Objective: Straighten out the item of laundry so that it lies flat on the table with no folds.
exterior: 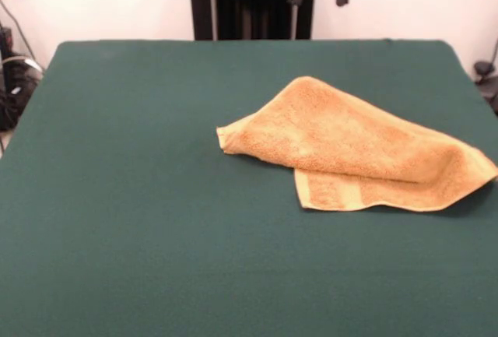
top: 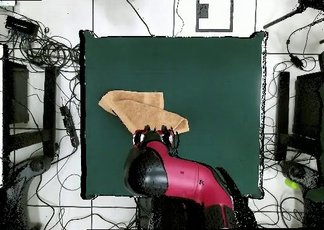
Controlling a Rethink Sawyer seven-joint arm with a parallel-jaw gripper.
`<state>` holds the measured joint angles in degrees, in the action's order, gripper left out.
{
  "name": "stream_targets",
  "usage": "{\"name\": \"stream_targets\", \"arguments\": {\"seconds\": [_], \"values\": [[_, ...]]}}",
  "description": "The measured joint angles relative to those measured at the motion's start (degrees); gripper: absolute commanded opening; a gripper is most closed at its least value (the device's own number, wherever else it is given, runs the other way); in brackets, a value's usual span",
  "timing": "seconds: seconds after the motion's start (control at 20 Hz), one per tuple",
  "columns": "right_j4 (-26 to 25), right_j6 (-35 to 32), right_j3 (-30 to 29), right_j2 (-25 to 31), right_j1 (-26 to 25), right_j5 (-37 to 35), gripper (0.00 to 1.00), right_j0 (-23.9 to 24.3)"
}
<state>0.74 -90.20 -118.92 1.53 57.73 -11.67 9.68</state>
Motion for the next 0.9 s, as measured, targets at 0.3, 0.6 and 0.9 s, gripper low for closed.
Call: {"name": "stream_targets", "arguments": {"seconds": [0.3,0.6,0.9], "values": [[-0.8,0.0,0.0,-2.0,-0.2,0.0,1.00,0.1],[-0.8,0.0,1.0,-3.0,-0.6,0.0,1.00,0.1],[-1.0,0.0,3.7,-3.7,-1.0,0.0,1.00,0.0]]}}
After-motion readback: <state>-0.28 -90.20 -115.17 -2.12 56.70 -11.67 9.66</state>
